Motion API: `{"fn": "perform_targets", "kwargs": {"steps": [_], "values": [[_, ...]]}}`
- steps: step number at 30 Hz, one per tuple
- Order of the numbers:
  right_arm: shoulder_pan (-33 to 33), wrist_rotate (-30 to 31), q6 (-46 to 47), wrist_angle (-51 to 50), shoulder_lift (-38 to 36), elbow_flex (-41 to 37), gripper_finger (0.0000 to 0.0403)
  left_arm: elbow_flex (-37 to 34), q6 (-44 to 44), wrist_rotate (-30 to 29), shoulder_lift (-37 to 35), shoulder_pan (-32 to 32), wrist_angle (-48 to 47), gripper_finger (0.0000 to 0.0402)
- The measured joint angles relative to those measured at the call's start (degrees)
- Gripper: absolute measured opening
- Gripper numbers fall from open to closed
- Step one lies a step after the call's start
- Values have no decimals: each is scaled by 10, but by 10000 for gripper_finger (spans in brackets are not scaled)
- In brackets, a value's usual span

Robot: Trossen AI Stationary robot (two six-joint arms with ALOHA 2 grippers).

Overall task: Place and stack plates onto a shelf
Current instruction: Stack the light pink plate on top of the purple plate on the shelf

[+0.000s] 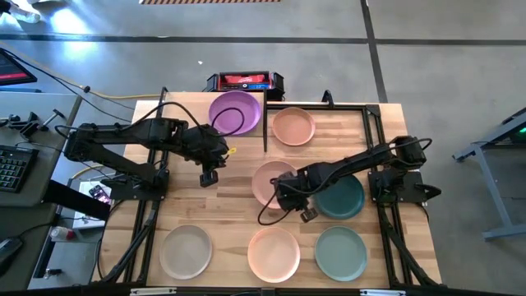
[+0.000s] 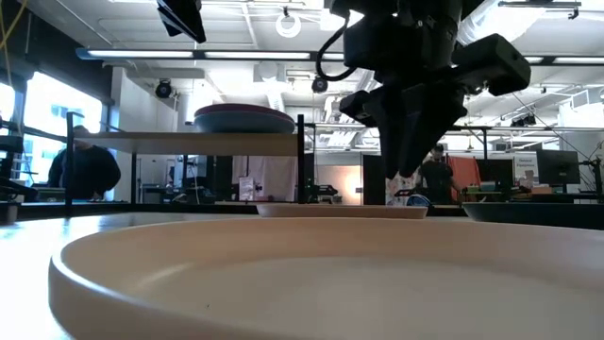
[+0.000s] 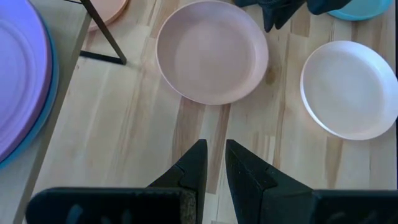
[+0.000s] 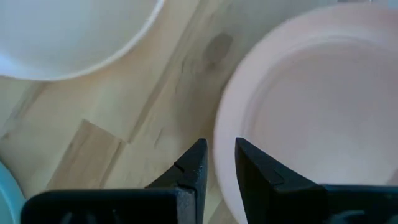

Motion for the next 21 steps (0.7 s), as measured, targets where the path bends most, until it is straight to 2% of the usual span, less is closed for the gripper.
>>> {"fn": "perform_targets", "kwargs": {"steps": [9, 21], "values": [[0, -17, 13, 30, 0, -29, 60, 0, 0, -14, 0, 0, 0, 49], [5, -7, 13, 48, 2, -33, 60, 0, 0, -15, 0, 0, 0, 49]]}}
